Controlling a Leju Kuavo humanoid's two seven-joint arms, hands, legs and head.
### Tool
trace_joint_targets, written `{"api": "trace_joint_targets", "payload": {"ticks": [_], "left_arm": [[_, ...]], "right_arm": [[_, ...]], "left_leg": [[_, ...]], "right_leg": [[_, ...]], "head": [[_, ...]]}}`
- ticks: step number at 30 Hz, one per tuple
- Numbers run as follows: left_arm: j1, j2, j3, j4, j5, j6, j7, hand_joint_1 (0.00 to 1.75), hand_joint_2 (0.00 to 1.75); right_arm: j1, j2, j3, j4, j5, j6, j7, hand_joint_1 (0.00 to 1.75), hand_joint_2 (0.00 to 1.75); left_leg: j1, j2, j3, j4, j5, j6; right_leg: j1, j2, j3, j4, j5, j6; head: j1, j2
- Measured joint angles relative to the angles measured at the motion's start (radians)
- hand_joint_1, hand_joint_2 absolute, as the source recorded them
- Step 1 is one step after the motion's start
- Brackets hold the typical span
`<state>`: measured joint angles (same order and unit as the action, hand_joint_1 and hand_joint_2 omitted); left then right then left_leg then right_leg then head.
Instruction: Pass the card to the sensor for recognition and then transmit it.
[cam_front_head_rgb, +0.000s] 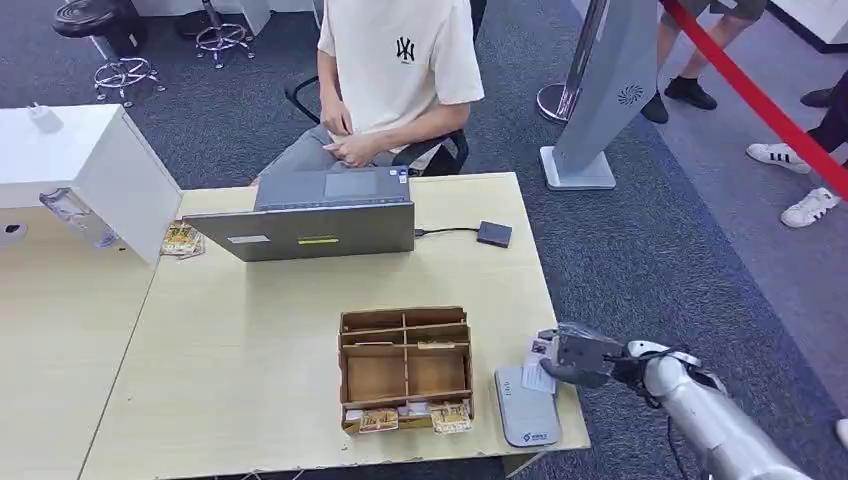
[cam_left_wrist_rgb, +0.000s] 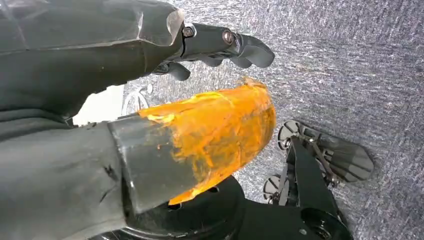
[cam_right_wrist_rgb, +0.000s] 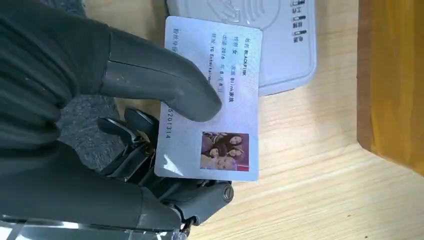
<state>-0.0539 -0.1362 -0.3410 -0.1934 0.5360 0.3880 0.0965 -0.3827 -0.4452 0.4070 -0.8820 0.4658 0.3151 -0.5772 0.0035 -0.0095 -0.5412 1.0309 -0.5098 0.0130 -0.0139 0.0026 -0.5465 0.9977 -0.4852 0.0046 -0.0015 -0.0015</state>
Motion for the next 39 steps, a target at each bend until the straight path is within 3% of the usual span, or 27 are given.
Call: {"api": "trace_joint_targets", "payload": {"ticks": [8, 11, 14, 19, 21, 29, 39], "left_arm": [[0.000, 0.000, 0.000, 0.000, 0.000, 0.000, 0.000, 0.00, 0.00], [0.000, 0.000, 0.000, 0.000, 0.002, 0.000, -0.003, 0.00, 0.00], [0.000, -0.003, 0.003, 0.000, 0.010, 0.000, -0.013, 0.00, 0.00], [-0.001, -0.011, 0.015, 0.000, 0.018, 0.002, -0.028, 0.00, 0.00], [-0.001, -0.013, 0.018, 0.000, 0.018, 0.003, -0.035, 0.00, 0.00], [-0.002, -0.019, 0.022, 0.000, 0.017, 0.005, -0.059, 0.00, 0.00], [-0.002, -0.019, 0.023, 0.000, 0.002, 0.008, -0.067, 0.00, 0.00]], "right_arm": [[0.001, -0.011, 0.011, -0.008, -0.022, 0.016, -0.002, 1.75, 1.75], [0.005, -0.010, 0.014, -0.013, -0.032, -0.017, -0.003, 1.75, 1.75], [0.006, 0.023, 0.008, -0.016, -0.024, -0.131, -0.002, 1.75, 1.75], [0.007, 0.129, -0.045, -0.044, -0.031, -0.298, 0.000, 1.75, 1.75], [0.015, 0.182, -0.083, -0.087, -0.033, -0.377, -0.006, 1.75, 1.75], [0.056, 0.342, -0.202, -0.323, 0.008, -0.562, -0.016, 1.75, 1.75], [0.122, 0.468, -0.258, -0.573, 0.162, -0.840, -0.056, 1.75, 1.75]], "left_leg": [[0.000, 0.000, 0.000, 0.000, 0.000, 0.000], [0.000, 0.000, 0.000, 0.000, 0.000, 0.000], [0.000, 0.001, 0.000, 0.000, 0.000, 0.000], [0.001, 0.001, 0.000, 0.000, 0.001, -0.001], [0.001, 0.001, 0.000, 0.000, 0.001, -0.001], [0.001, 0.000, -0.001, 0.000, 0.001, -0.001], [0.000, 0.001, -0.001, 0.000, 0.001, -0.001]], "right_leg": [[0.000, 0.000, 0.000, 0.000, 0.000, 0.000], [0.000, 0.000, 0.000, 0.000, 0.000, 0.000], [0.000, 0.001, 0.000, 0.000, 0.000, 0.000], [0.000, 0.001, 0.000, 0.001, 0.000, 0.000], [0.000, 0.001, -0.001, 0.001, 0.000, 0.000], [0.000, 0.001, -0.001, 0.001, 0.000, 0.000], [0.000, 0.001, -0.001, 0.001, 0.000, 0.000]], "head": [[0.000, 0.000], [0.000, 0.000], [0.000, 0.000], [0.000, 0.000], [0.000, 0.000], [0.000, 0.000], [0.000, 0.000]]}}
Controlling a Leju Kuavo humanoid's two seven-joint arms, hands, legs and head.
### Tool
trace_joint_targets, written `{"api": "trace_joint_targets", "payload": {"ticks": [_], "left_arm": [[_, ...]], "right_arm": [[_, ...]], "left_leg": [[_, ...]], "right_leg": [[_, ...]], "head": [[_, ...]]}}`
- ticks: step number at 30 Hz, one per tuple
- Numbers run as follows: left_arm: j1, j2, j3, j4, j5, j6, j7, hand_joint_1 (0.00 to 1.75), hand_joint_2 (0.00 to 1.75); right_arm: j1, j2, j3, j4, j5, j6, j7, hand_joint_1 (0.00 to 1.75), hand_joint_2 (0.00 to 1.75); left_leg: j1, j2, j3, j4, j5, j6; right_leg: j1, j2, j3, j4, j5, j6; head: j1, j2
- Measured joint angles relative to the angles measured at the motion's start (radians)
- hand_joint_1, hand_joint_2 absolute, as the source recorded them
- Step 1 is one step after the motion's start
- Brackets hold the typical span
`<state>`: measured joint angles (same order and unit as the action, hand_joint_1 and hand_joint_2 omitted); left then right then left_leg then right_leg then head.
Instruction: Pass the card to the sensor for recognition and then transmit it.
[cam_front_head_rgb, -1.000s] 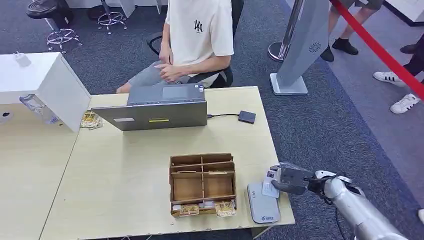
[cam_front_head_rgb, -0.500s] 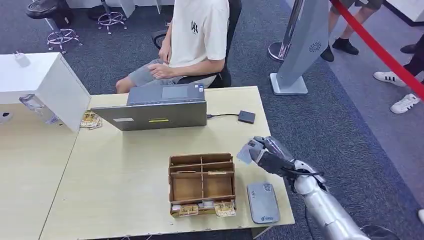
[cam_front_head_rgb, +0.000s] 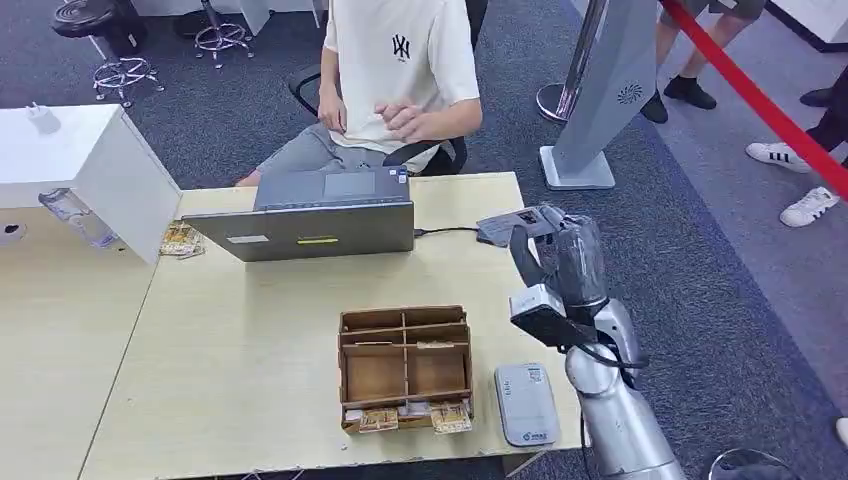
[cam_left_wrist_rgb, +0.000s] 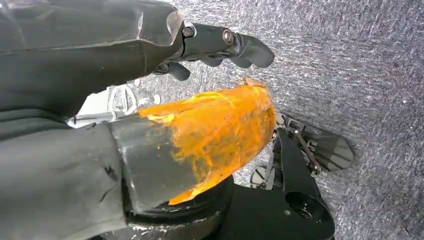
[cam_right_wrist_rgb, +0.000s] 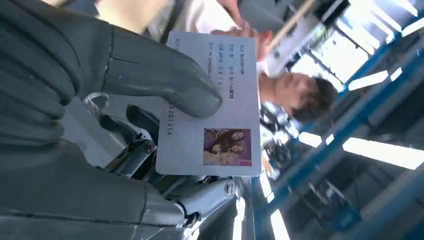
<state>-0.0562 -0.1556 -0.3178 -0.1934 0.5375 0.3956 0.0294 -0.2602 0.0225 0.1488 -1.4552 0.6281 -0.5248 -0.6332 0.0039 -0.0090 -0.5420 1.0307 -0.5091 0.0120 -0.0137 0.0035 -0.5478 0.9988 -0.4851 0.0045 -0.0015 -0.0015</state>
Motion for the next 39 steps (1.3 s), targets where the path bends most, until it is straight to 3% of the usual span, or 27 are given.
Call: {"api": "trace_joint_targets", "payload": {"ticks": [4, 7, 15, 22, 27, 34, 35, 36, 39], "left_arm": [[0.000, -0.001, 0.000, 0.000, -0.012, 0.000, 0.012, 0.00, 0.00], [-0.002, -0.001, 0.000, 0.000, -0.026, 0.000, 0.019, 0.00, 0.00], [-0.004, 0.000, -0.011, 0.000, -0.063, -0.010, 0.040, 0.00, 0.00], [-0.005, 0.003, -0.043, 0.000, -0.093, -0.028, 0.053, 0.00, 0.00], [-0.007, 0.005, -0.058, 0.000, -0.098, -0.034, 0.054, 0.00, 0.00], [-0.007, 0.006, -0.070, 0.000, -0.110, -0.038, 0.058, 0.00, 0.00], [-0.007, 0.007, -0.073, 0.000, -0.111, -0.039, 0.058, 0.00, 0.00], [-0.007, 0.007, -0.076, 0.000, -0.111, -0.039, 0.058, 0.00, 0.00], [-0.007, 0.008, -0.078, 0.000, -0.111, -0.039, 0.063, 0.00, 0.00]], "right_arm": [[0.030, 0.038, 0.023, -0.067, 0.137, -0.116, -0.019, 1.75, 1.75], [0.036, 0.062, 0.061, -0.086, 0.232, -0.160, -0.007, 1.75, 1.75], [-0.020, 0.163, 0.092, -0.034, 0.483, -0.165, -0.042, 1.75, 1.75], [-0.135, 0.254, 0.022, 0.086, 0.676, -0.165, -0.050, 1.75, 1.75], [-0.187, 0.286, -0.032, 0.128, 0.730, -0.165, -0.047, 1.75, 1.75], [-0.221, 0.295, -0.063, 0.154, 0.833, -0.165, 0.046, 1.75, 1.75], [-0.226, 0.293, -0.063, 0.157, 0.846, -0.165, 0.074, 0.37, 1.75], [-0.231, 0.290, -0.061, 0.161, 0.857, -0.165, 0.105, 0.00, 1.75], [-0.237, 0.276, -0.047, 0.170, 0.874, -0.165, 0.179, 0.00, 1.75]], "left_leg": [[0.000, 0.000, 0.000, 0.000, 0.000, 0.000], [0.000, 0.001, 0.000, -0.001, 0.000, 0.000], [0.000, 0.001, 0.000, -0.001, 0.000, 0.000], [0.000, 0.001, 0.000, 0.000, 0.001, 0.000], [0.000, 0.000, 0.000, 0.000, 0.001, 0.000], [0.000, 0.000, 0.000, 0.000, 0.001, 0.000], [0.000, 0.000, 0.000, 0.000, 0.001, 0.000], [0.000, 0.000, 0.000, 0.000, 0.001, 0.000], [0.000, 0.000, 0.000, 0.000, 0.001, 0.000]], "right_leg": [[0.000, 0.000, 0.000, 0.000, 0.000, 0.000], [0.000, 0.000, 0.000, 0.000, 0.000, 0.000], [0.000, 0.000, 0.000, 0.001, 0.000, 0.000], [0.000, 0.000, 0.000, 0.001, 0.001, -0.001], [0.000, 0.000, 0.000, 0.001, 0.001, -0.001], [0.000, 0.000, 0.000, 0.001, 0.001, -0.001], [0.000, 0.000, 0.000, 0.001, 0.001, -0.001], [0.000, 0.000, -0.001, 0.001, 0.001, -0.001], [0.000, 0.000, -0.001, 0.001, 0.001, -0.001]], "head": [[0.000, 0.000], [0.000, 0.000], [0.000, 0.000], [0.000, 0.000], [0.000, 0.000], [0.000, 0.000], [0.000, 0.000], [0.000, 0.000], [0.000, 0.000]]}}
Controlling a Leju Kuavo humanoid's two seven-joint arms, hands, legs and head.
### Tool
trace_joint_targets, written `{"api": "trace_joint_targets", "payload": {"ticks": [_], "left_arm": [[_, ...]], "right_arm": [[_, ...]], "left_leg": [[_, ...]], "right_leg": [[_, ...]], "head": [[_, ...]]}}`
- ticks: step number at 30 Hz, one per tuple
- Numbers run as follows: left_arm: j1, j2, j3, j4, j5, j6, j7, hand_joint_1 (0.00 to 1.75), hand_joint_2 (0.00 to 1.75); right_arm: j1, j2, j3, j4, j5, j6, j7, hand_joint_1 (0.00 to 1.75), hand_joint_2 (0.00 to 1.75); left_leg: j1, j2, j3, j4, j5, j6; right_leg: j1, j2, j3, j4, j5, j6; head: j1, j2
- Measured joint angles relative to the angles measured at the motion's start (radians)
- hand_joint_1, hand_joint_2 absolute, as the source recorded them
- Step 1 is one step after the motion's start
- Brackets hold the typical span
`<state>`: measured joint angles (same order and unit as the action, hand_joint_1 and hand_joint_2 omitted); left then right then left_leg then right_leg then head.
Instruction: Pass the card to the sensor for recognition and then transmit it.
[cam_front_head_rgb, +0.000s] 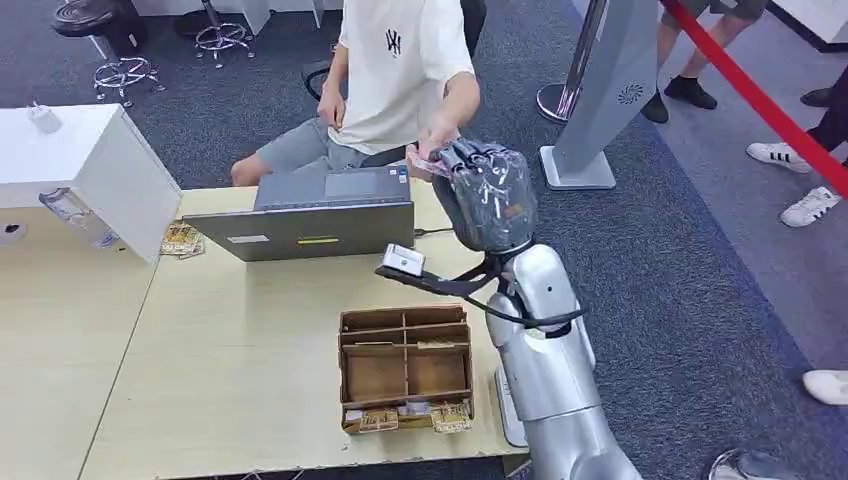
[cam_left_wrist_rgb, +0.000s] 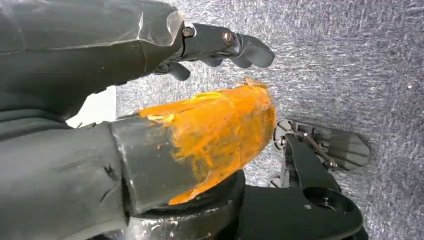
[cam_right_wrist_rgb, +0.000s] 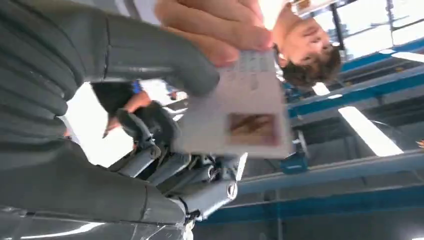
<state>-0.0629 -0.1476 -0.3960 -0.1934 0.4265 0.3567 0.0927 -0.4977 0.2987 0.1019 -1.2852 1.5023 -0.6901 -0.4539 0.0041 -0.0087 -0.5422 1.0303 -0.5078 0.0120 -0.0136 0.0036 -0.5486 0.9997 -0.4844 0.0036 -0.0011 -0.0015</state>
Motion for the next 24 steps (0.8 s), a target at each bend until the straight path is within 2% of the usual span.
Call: {"api": "trace_joint_targets", "payload": {"ticks": [4, 9, 12, 16, 20, 24], "left_arm": [[0.000, 0.001, -0.003, 0.000, 0.000, 0.000, 0.003, 0.00, 0.00], [0.000, 0.003, -0.003, 0.000, 0.002, 0.002, 0.003, 0.00, 0.00], [0.000, 0.003, -0.003, 0.000, 0.003, 0.003, 0.003, 0.00, 0.00], [0.000, 0.002, -0.003, 0.000, 0.013, 0.008, 0.003, 0.00, 0.00], [0.000, 0.002, -0.003, 0.000, 0.027, 0.016, 0.002, 0.00, 0.00], [0.000, -0.002, -0.002, 0.000, 0.044, 0.025, -0.004, 0.00, 0.00]], "right_arm": [[-0.003, -0.017, 0.013, 0.009, -0.001, 0.000, 0.039, 0.00, 1.75], [0.011, -0.028, 0.021, -0.001, -0.021, 0.000, 0.025, 0.00, 1.75], [0.036, -0.027, 0.008, -0.023, -0.065, -0.001, -0.070, 0.00, 1.75], [0.087, 0.010, -0.049, -0.064, -0.184, -0.001, -0.219, 0.00, 1.75], [0.152, 0.025, -0.053, -0.127, -0.332, -0.001, -0.238, 0.00, 1.75], [0.204, 0.021, -0.024, -0.174, -0.469, -0.001, -0.240, 0.00, 1.75]], "left_leg": [[0.000, 0.000, 0.000, 0.000, 0.000, 0.000], [0.000, 0.000, 0.000, 0.000, 0.000, 0.000], [0.000, 0.000, 0.000, 0.000, 0.000, 0.000], [0.000, 0.000, 0.000, 0.000, 0.000, 0.000], [0.000, 0.000, -0.001, 0.000, 0.000, 0.000], [0.000, 0.000, -0.001, 0.000, 0.000, 0.000]], "right_leg": [[0.000, 0.000, 0.000, 0.000, 0.000, 0.000], [0.000, 0.000, 0.000, 0.000, 0.000, 0.000], [0.000, 0.000, 0.000, 0.000, 0.000, 0.000], [0.000, 0.000, 0.000, 0.000, 0.000, 0.000], [0.000, 0.000, -0.001, 0.000, 0.000, 0.000], [0.000, 0.000, -0.001, 0.000, 0.000, 0.000]], "head": [[0.000, 0.000], [0.000, 0.000], [0.000, 0.000], [0.000, 0.000], [0.000, 0.000], [0.000, 0.000]]}}
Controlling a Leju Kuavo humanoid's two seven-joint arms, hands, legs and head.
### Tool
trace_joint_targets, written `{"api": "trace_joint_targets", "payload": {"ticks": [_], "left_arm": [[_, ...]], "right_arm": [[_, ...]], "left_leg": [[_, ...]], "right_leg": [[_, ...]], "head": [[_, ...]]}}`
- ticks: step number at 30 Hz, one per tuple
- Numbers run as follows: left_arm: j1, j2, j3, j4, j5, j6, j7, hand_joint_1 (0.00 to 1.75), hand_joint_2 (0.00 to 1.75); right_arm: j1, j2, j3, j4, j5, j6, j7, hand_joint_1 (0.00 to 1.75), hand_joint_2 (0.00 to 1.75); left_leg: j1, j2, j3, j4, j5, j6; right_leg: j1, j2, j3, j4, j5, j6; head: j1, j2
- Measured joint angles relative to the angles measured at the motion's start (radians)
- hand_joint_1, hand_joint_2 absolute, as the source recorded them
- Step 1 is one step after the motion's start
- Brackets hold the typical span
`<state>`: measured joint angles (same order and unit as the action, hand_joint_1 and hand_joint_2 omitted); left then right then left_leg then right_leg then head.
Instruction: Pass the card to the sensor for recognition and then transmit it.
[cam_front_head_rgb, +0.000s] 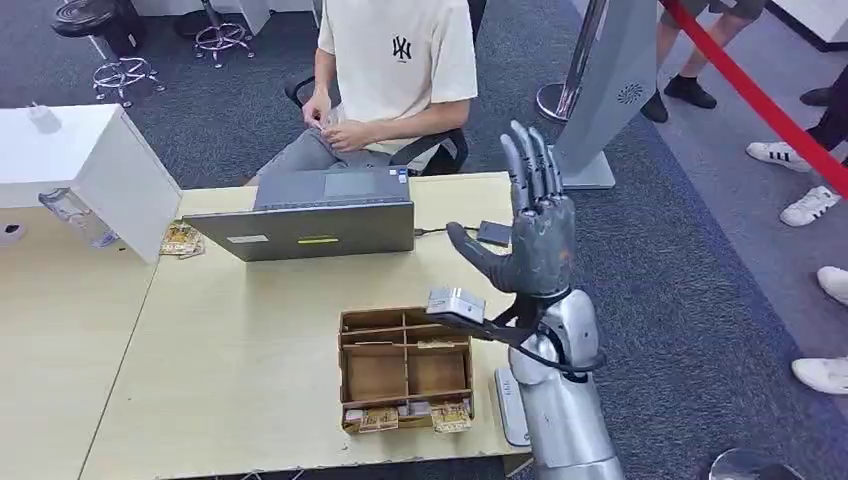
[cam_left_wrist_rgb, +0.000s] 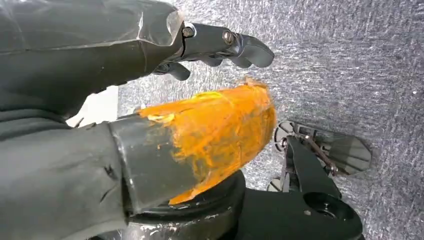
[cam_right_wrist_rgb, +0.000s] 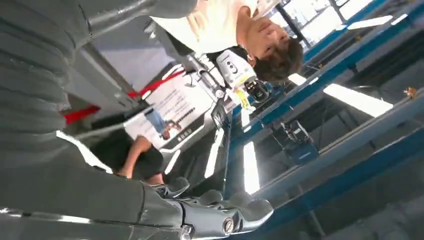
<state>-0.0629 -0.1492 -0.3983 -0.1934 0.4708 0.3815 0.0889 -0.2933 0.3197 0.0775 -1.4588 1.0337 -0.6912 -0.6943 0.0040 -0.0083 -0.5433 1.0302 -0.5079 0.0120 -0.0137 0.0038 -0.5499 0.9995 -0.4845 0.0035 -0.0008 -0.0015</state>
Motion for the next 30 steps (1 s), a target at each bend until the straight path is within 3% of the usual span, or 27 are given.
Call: {"api": "trace_joint_targets", "payload": {"ticks": [7, 15, 16, 17, 18, 19, 20, 26, 28, 30], "left_arm": [[-0.001, -0.005, 0.005, 0.000, 0.021, 0.010, -0.008, 0.00, 0.00], [-0.001, -0.006, 0.023, 0.000, 0.029, 0.014, -0.011, 0.00, 0.00], [-0.001, -0.006, 0.024, 0.000, 0.029, 0.014, -0.012, 0.00, 0.00], [-0.001, -0.006, 0.025, 0.000, 0.029, 0.014, -0.012, 0.00, 0.00], [-0.001, -0.006, 0.026, 0.000, 0.029, 0.014, -0.012, 0.00, 0.00], [-0.001, -0.006, 0.027, 0.000, 0.029, 0.014, -0.012, 0.00, 0.00], [-0.001, -0.006, 0.027, 0.000, 0.029, 0.014, -0.013, 0.00, 0.00], [-0.001, -0.006, 0.030, 0.000, 0.029, 0.014, -0.014, 0.00, 0.00], [-0.001, -0.006, 0.030, 0.000, 0.029, 0.014, -0.014, 0.00, 0.00], [-0.001, -0.006, 0.030, 0.000, 0.029, 0.014, -0.014, 0.00, 0.00]], "right_arm": [[0.092, -0.025, 0.082, -0.042, -0.108, 0.000, 0.003, 0.00, 1.75], [0.186, -0.055, 0.187, -0.043, -0.093, 0.000, 0.066, 0.03, 1.75], [0.192, -0.058, 0.197, -0.040, -0.087, 0.000, 0.067, 0.17, 1.75], [0.198, -0.061, 0.206, -0.037, -0.078, 0.000, 0.077, 0.61, 1.75], [0.205, -0.064, 0.215, -0.033, -0.071, 0.000, 0.084, 1.45, 1.75], [0.210, -0.066, 0.223, -0.029, -0.067, 0.000, 0.086, 1.50, 1.75], [0.214, -0.068, 0.231, -0.025, -0.063, 0.000, 0.092, 1.75, 1.75], [0.223, -0.084, 0.259, 0.002, -0.023, 0.000, 0.111, 1.68, 1.75], [0.229, -0.087, 0.261, 0.012, -0.006, 0.000, 0.108, 1.75, 1.75], [0.231, -0.089, 0.261, 0.020, 0.013, 0.000, 0.108, 1.61, 1.75]], "left_leg": [[0.000, 0.000, 0.000, 0.000, 0.000, 0.000], [0.000, 0.000, 0.000, 0.000, 0.000, 0.000], [0.000, 0.000, 0.000, 0.000, 0.000, 0.000], [0.000, 0.000, 0.000, 0.000, 0.000, 0.000], [0.000, 0.000, -0.001, 0.000, 0.000, 0.000], [0.000, 0.000, -0.001, 0.000, 0.000, 0.000], [0.000, 0.000, -0.001, 0.000, 0.000, 0.000], [0.000, 0.000, -0.001, 0.000, 0.000, 0.000], [0.000, 0.000, -0.001, 0.000, 0.000, 0.000], [0.000, 0.000, -0.001, 0.000, 0.000, 0.000]], "right_leg": [[0.000, 0.000, 0.000, 0.000, 0.000, 0.000], [0.000, 0.000, 0.000, 0.000, 0.000, 0.000], [0.000, 0.000, 0.000, 0.000, 0.000, 0.000], [0.000, 0.000, 0.000, 0.000, 0.000, 0.000], [0.000, 0.000, 0.000, 0.000, 0.000, 0.000], [0.000, 0.000, 0.000, 0.000, 0.000, 0.000], [0.000, 0.000, 0.000, 0.000, 0.000, 0.000], [0.000, 0.000, 0.000, 0.000, 0.000, 0.000], [0.000, 0.000, 0.000, 0.000, 0.000, 0.000], [0.000, 0.000, -0.001, 0.000, 0.000, 0.000]], "head": [[0.000, 0.000], [0.000, 0.000], [0.000, 0.000], [0.000, 0.000], [0.000, 0.000], [0.000, 0.000], [0.000, 0.000], [0.000, 0.000], [0.000, 0.000], [0.000, 0.000]]}}
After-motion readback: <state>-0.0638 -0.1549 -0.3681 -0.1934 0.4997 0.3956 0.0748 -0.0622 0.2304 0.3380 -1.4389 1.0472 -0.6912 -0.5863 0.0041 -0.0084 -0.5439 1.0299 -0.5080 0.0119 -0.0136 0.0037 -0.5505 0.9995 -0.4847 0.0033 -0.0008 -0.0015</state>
